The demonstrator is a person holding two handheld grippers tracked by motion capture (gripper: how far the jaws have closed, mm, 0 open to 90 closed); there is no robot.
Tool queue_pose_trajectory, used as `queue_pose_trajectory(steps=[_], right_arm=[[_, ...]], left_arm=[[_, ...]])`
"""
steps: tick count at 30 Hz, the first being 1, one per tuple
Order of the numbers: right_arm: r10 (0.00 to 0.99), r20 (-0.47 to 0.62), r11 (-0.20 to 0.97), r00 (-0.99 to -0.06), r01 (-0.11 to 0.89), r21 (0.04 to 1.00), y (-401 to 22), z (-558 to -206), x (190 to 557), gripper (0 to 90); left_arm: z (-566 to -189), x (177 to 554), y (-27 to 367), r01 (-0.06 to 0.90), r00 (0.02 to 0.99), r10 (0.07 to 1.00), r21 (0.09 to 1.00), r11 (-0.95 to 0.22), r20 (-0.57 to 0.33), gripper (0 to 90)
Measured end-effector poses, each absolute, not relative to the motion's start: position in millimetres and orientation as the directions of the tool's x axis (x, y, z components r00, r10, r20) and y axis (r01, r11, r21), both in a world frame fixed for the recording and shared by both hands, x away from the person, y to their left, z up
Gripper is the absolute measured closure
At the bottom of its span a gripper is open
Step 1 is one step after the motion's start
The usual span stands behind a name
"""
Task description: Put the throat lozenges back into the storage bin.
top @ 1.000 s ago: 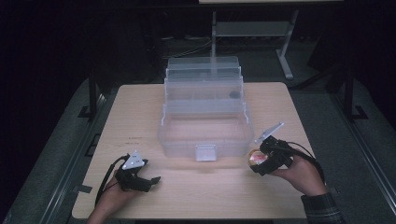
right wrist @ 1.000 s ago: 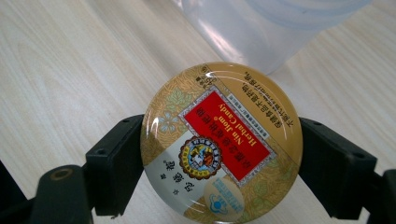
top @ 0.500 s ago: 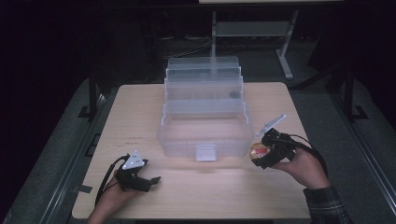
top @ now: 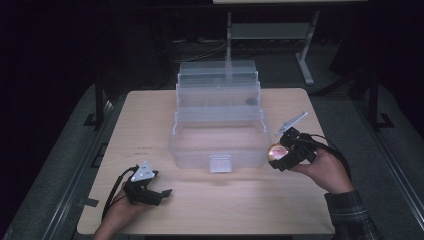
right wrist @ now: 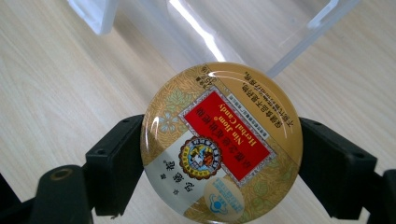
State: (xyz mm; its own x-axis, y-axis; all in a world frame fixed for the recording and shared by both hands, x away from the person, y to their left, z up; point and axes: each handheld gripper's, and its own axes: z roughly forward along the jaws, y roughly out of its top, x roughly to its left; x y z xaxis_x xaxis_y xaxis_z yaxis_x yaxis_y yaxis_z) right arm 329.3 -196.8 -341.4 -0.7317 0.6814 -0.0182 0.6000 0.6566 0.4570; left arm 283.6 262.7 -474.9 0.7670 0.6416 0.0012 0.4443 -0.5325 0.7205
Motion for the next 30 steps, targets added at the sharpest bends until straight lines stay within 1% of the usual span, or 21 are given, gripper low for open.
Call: queue_pose_trajectory(steps=[17,30], right_arm=[[0.667,-0.020,0.663,-0.745,0.581,0.472,-180,-327,354,19.6],[0.669,-0.015,0.660,-0.743,0.584,0.472,-169,-328,373,19.6]], left_arm=[[-475,284,263,0.444,0.767,0.642,0.721,-0.533,0.002,12.4],[-475,284,263,0.443,0.768,0.640,0.719,-0.535,0.003,12.3]])
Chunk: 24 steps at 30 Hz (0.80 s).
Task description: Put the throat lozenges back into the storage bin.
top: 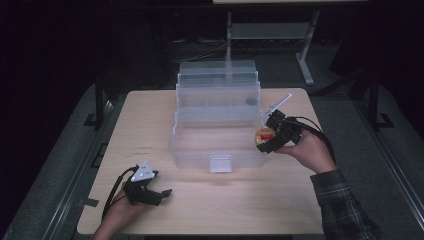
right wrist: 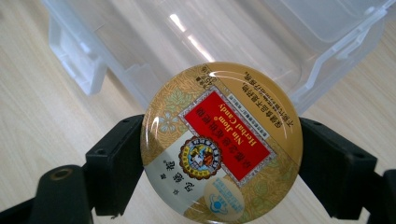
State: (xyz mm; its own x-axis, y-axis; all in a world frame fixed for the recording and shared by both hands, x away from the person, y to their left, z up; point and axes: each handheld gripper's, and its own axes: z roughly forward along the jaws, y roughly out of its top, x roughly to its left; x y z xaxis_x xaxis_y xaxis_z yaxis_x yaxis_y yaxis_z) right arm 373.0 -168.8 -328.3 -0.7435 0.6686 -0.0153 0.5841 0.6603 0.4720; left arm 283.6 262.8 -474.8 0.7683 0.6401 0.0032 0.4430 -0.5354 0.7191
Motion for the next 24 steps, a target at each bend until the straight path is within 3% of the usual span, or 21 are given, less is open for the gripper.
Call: queue_pose_trajectory(steps=[24], right_arm=[[0.658,-0.004,0.671,-0.753,0.584,0.458,-149,-340,398,19.5]], left_arm=[[-475,284,263,0.444,0.768,0.640,0.719,-0.535,0.002,12.4]])
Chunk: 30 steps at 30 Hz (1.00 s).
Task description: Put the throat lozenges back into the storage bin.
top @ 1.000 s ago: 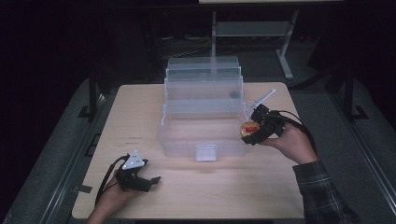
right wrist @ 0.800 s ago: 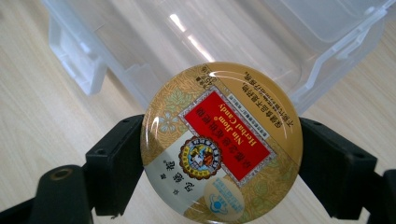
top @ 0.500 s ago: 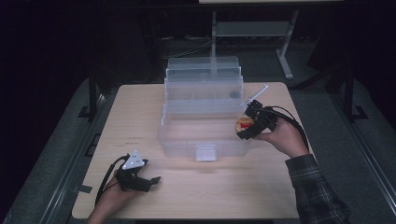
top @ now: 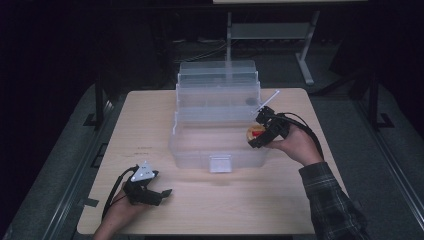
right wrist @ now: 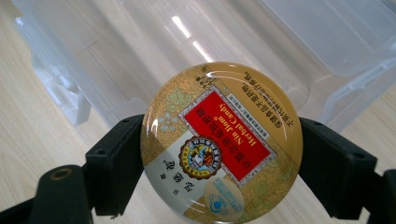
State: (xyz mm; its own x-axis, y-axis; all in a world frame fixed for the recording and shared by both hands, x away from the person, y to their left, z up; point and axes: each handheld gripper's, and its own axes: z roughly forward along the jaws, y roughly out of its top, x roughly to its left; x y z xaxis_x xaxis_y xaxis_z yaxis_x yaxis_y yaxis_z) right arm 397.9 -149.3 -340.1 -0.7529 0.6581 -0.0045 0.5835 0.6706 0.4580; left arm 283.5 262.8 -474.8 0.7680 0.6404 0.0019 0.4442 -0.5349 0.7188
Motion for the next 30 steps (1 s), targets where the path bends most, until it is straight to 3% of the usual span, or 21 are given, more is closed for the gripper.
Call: queue_pose_trajectory(steps=[30], right_arm=[[0.655,0.001,0.686,-0.756,0.596,0.417,-140,-355,405,18.9]], left_arm=[[-475,284,263,0.444,0.768,0.640,0.719,-0.535,0.002,12.4]])
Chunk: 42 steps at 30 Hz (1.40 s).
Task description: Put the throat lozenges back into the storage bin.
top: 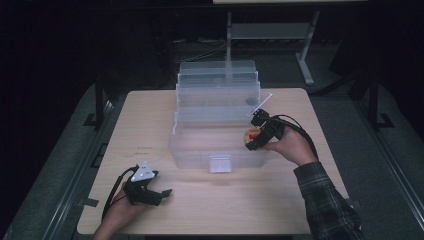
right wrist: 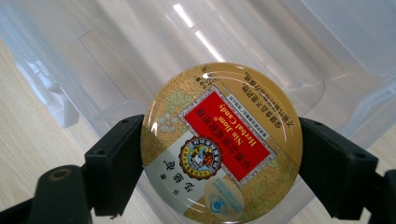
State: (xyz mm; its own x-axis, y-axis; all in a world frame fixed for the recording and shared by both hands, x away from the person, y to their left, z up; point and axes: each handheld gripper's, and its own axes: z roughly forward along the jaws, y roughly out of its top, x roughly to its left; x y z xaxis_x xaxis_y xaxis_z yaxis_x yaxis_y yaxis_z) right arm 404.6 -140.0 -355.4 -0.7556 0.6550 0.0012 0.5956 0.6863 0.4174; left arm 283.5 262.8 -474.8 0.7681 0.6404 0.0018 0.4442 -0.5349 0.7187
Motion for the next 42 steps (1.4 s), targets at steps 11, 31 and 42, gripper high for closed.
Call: queue_pose_trajectory(steps=[11,31,42], right_arm=[[0.665,-0.001,0.673,-0.746,0.600,0.432,-143,-351,404,16.6],[0.694,-0.009,0.631,-0.720,0.602,0.489,-173,-330,379,16.6],[0.706,-0.012,0.615,-0.708,0.604,0.507,-192,-334,365,14.6]], left_arm=[[-475,283,263,0.445,0.768,0.641,0.719,-0.535,0.002,12.4],[-475,284,263,0.443,0.768,0.640,0.719,-0.536,0.003,12.4],[-475,283,263,0.444,0.767,0.642,0.720,-0.533,0.002,12.4]])
